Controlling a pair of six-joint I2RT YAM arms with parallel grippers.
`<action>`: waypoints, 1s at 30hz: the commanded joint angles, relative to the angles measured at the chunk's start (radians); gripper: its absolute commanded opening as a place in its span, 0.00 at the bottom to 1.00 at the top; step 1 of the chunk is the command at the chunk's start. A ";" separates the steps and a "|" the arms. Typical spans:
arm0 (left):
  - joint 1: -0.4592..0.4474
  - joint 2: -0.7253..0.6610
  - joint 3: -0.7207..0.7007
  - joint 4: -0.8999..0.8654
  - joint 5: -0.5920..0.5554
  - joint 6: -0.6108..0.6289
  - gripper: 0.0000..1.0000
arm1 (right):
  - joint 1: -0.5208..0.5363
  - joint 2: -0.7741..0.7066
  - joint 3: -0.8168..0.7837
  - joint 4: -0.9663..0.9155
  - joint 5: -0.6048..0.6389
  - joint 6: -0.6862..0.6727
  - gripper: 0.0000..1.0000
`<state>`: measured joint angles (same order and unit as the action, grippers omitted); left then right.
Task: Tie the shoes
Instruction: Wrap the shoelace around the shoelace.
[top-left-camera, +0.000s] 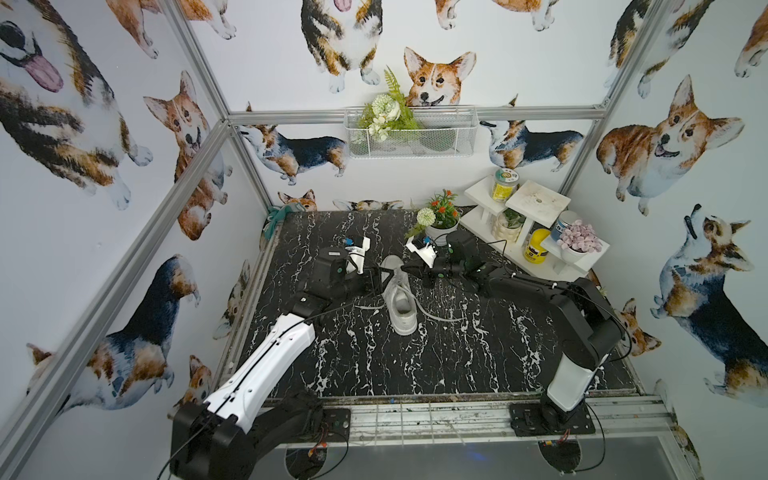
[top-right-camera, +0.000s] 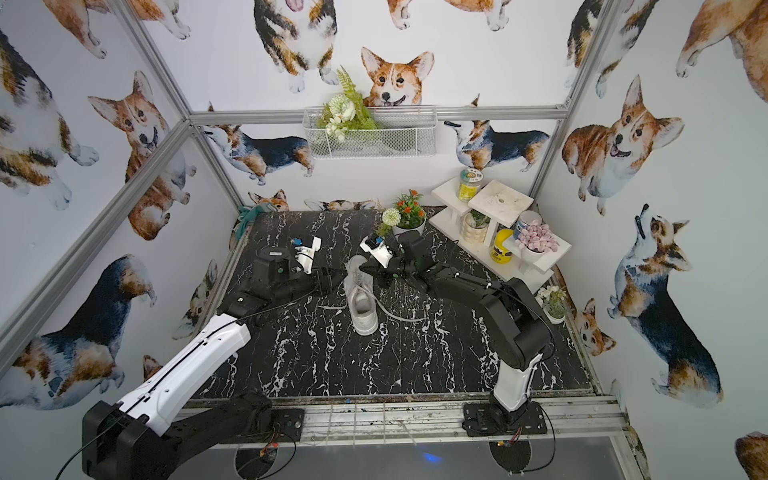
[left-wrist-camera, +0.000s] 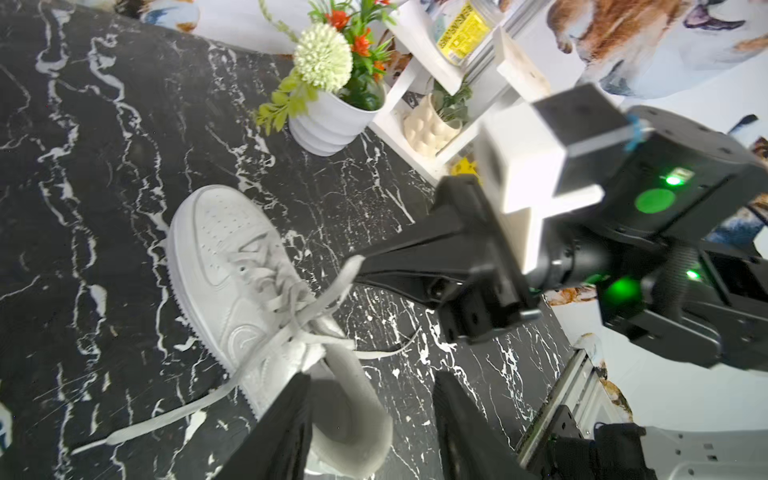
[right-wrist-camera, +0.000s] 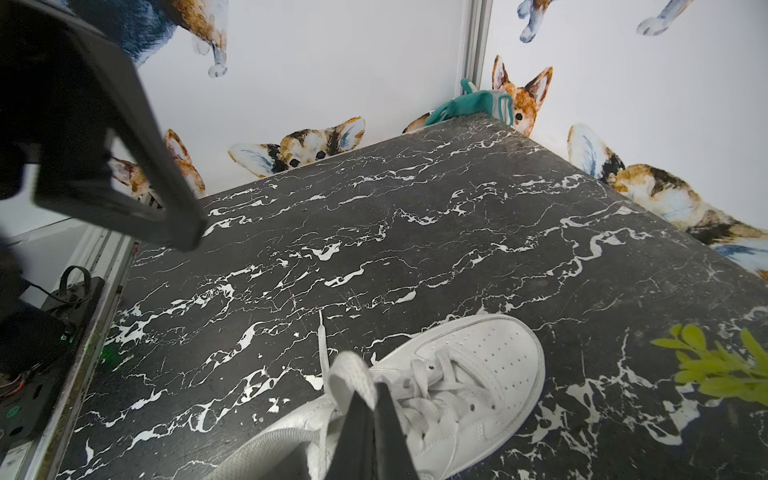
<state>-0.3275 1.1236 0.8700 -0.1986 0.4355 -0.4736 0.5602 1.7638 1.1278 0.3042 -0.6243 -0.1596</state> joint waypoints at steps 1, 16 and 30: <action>0.034 0.041 0.012 0.037 0.100 0.032 0.54 | -0.001 -0.013 -0.005 0.023 0.006 0.000 0.00; 0.030 0.238 0.064 0.185 0.198 -0.029 0.49 | 0.009 -0.020 -0.003 0.004 0.018 -0.024 0.00; 0.008 0.336 0.110 0.209 0.192 -0.038 0.30 | 0.018 -0.020 -0.005 0.015 0.008 -0.026 0.00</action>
<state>-0.3161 1.4521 0.9726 -0.0097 0.6281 -0.5114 0.5755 1.7481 1.1198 0.3019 -0.6041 -0.1688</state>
